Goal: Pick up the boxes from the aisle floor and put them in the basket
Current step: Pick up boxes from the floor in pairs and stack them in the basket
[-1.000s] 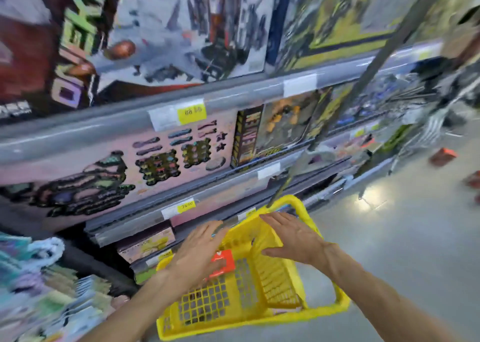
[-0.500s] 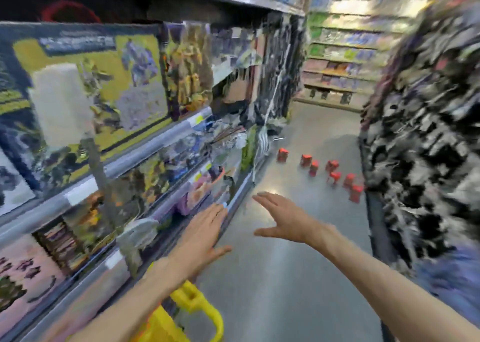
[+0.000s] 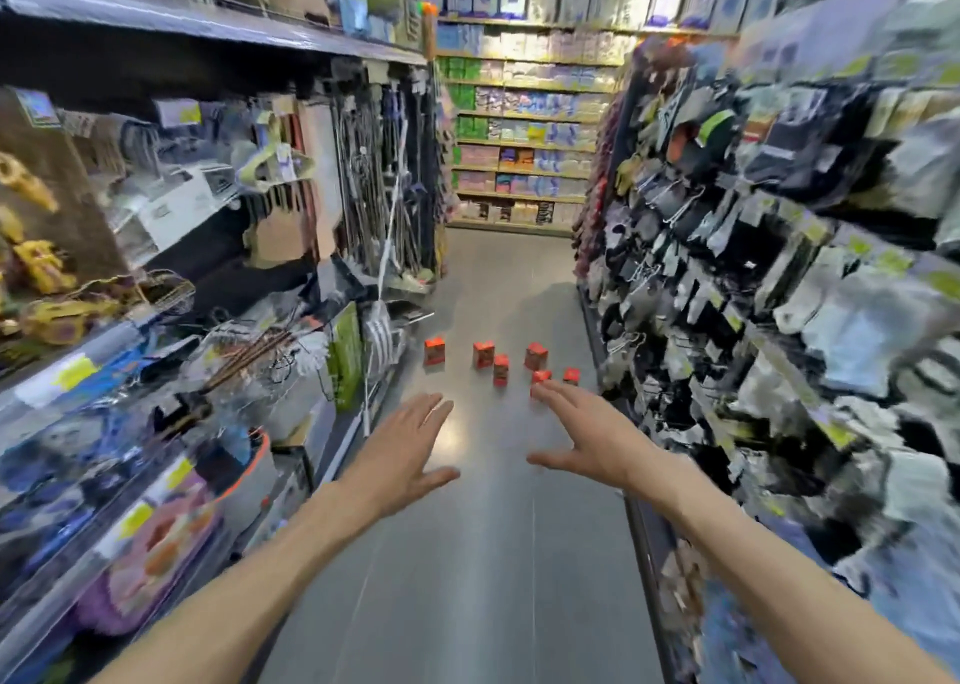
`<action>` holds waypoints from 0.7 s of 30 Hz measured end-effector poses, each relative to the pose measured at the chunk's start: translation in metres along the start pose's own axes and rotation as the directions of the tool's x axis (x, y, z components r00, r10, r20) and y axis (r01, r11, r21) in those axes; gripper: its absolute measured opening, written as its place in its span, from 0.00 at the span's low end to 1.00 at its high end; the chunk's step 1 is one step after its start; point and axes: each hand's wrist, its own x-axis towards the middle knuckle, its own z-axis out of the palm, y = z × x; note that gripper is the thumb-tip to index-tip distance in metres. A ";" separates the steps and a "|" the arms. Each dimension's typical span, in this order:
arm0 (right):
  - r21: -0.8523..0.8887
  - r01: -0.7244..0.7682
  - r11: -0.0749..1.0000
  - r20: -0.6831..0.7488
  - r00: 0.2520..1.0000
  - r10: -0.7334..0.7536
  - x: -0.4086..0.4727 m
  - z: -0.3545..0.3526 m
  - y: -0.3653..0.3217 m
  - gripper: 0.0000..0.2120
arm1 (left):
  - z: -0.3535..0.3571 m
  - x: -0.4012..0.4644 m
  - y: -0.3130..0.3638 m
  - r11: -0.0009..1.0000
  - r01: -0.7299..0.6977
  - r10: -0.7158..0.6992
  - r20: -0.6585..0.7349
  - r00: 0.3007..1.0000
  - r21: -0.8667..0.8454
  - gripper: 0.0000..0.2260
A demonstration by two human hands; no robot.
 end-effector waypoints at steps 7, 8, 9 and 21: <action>-0.037 -0.062 0.997 -0.028 0.998 0.061 0.129 0.008 0.114 0.49 | 0.044 0.153 -0.085 0.999 -0.020 0.020 -0.016 1.000 0.035 0.37; -0.038 -0.063 0.997 -0.027 0.998 0.062 0.154 0.010 0.129 0.49 | 0.052 0.176 -0.104 0.999 -0.019 0.019 -0.020 1.000 0.041 0.38; -0.040 -0.059 0.997 -0.025 0.998 0.058 0.181 0.010 0.142 0.48 | 0.059 0.198 -0.122 0.999 -0.011 0.012 -0.018 1.000 0.044 0.38; 0.023 -0.080 0.997 -0.027 0.996 0.080 0.472 0.031 0.301 0.46 | 0.118 0.469 -0.316 0.998 0.057 -0.057 0.033 0.998 0.009 0.40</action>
